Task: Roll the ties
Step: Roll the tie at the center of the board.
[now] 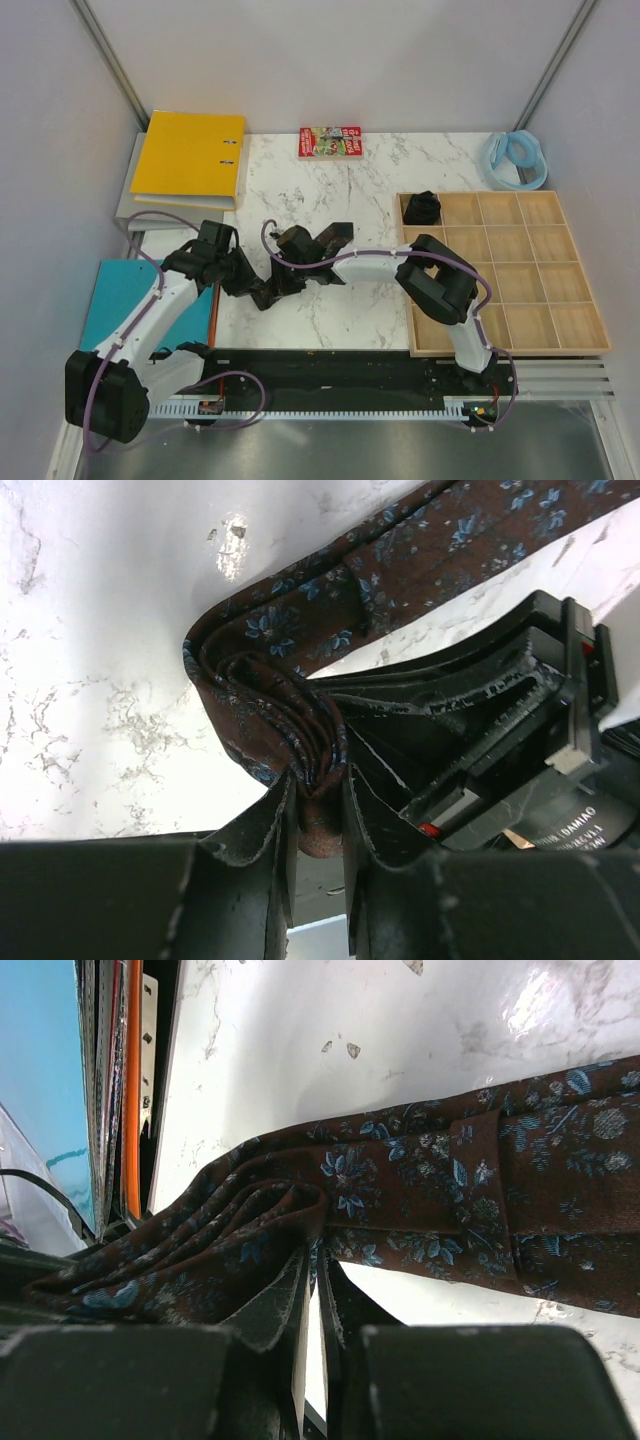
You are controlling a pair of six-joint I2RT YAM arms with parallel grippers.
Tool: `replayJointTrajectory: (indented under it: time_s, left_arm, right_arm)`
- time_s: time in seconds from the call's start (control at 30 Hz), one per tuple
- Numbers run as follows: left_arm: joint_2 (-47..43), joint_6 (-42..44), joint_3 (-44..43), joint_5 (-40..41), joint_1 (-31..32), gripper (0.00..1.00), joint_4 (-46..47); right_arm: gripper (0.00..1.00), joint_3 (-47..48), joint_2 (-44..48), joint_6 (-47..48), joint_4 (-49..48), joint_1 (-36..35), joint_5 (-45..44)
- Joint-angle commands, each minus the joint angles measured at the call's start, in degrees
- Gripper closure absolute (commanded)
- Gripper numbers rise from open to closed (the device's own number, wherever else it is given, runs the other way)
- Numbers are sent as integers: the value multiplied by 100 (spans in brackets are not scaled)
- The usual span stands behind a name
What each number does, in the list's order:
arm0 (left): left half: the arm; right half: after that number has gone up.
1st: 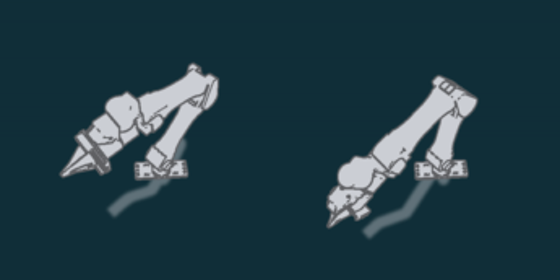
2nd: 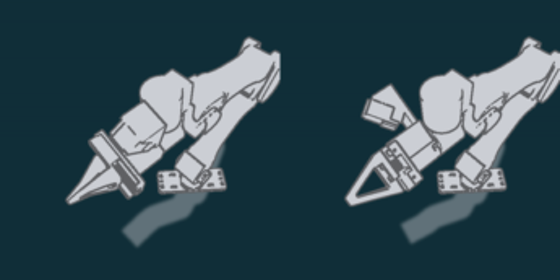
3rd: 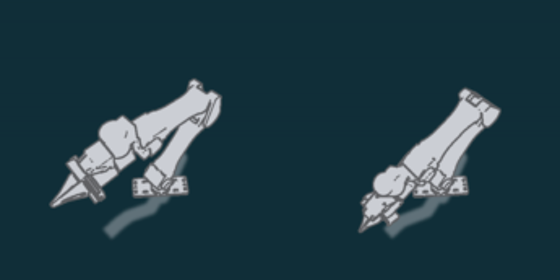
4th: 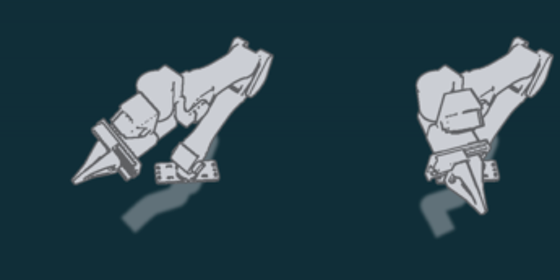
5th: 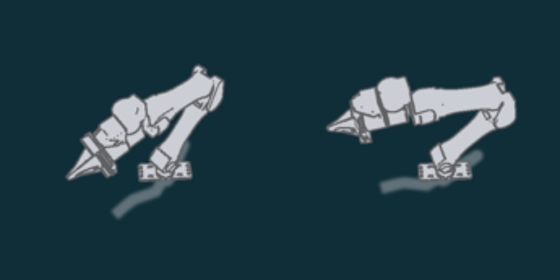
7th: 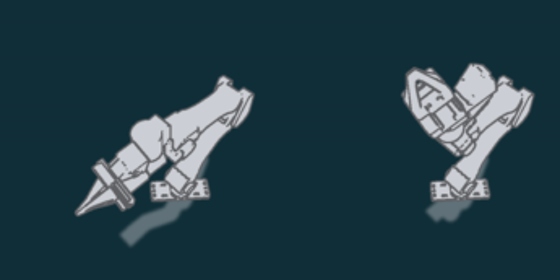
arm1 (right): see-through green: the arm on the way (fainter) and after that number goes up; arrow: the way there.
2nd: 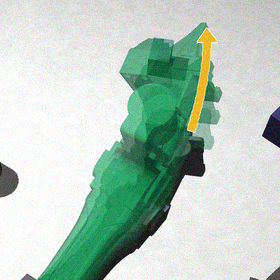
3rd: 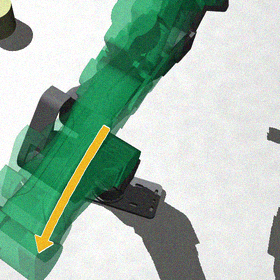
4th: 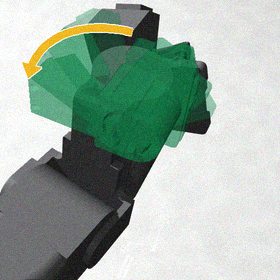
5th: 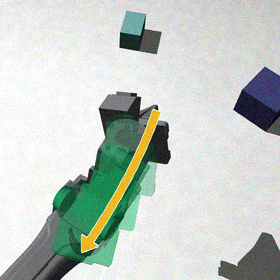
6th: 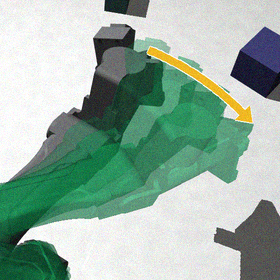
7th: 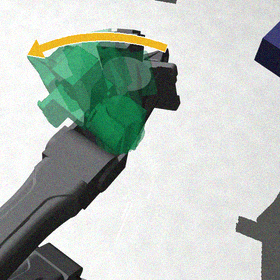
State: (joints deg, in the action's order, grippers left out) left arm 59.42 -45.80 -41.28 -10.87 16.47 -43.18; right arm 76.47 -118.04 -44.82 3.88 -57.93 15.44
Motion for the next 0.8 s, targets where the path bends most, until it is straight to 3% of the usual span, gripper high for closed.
replayJointTrajectory:
  time_s: [0.0,0.33,0.77]
  left_arm:
    - [236,317,-267,-56,14,98,169]
    - [895,405,-346,129,5,98,442]
    - [1801,599,-803,419,6,98,547]
  right_arm:
    - [86,175,-61,-124,-159,-69,55]
    - [87,219,-228,-150,-98,-43,-32]
    - [83,27,404,447,1052,282,-506]
